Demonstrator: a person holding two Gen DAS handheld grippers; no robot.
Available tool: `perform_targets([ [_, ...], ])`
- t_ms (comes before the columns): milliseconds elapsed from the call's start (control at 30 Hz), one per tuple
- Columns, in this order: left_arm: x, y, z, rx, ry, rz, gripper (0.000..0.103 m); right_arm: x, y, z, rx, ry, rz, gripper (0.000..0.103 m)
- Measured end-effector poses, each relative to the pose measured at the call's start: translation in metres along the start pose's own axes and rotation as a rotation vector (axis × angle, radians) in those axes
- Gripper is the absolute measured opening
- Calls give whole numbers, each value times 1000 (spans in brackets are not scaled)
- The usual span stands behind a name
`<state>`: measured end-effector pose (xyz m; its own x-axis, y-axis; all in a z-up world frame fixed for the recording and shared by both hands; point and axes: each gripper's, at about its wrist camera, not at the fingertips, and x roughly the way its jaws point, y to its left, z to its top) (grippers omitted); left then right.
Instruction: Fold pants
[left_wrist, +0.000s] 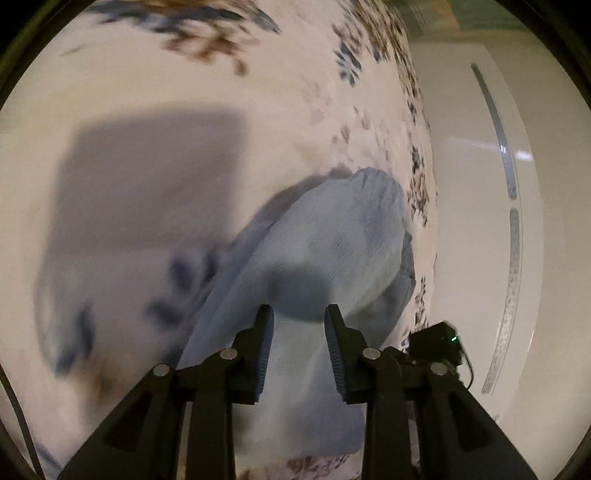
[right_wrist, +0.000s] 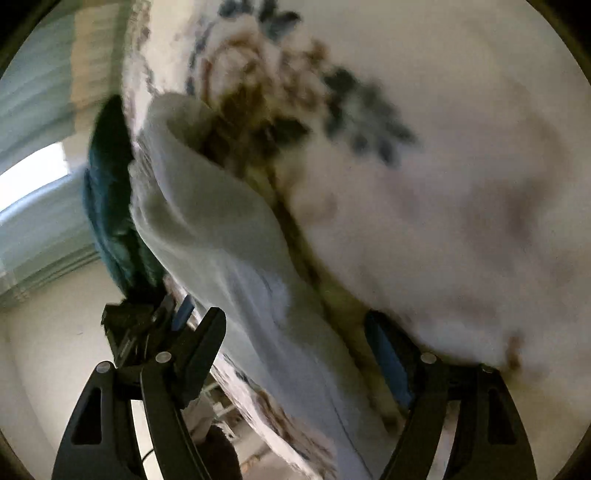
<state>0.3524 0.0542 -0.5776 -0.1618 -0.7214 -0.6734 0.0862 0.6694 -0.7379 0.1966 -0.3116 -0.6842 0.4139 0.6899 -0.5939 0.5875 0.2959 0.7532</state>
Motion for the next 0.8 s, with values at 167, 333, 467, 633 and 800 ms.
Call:
perform_targets([
  [167, 24, 15, 0, -40, 62, 19, 31, 16, 20, -2, -143, 94, -135, 81],
  [333, 8, 23, -30, -66, 56, 1, 31, 29, 8, -26, -110, 226, -72, 78],
  [467, -13, 37, -64, -116, 31, 0, 31, 48, 1, -41, -79, 306, -48, 37],
  [633, -30, 50, -124, -215, -16, -7, 31, 21, -19, -46, 19, 186, 77, 15],
  [800, -44, 47, -138, -289, -128, -23, 31, 15, -12, -40, -18, 183, 8, 23],
])
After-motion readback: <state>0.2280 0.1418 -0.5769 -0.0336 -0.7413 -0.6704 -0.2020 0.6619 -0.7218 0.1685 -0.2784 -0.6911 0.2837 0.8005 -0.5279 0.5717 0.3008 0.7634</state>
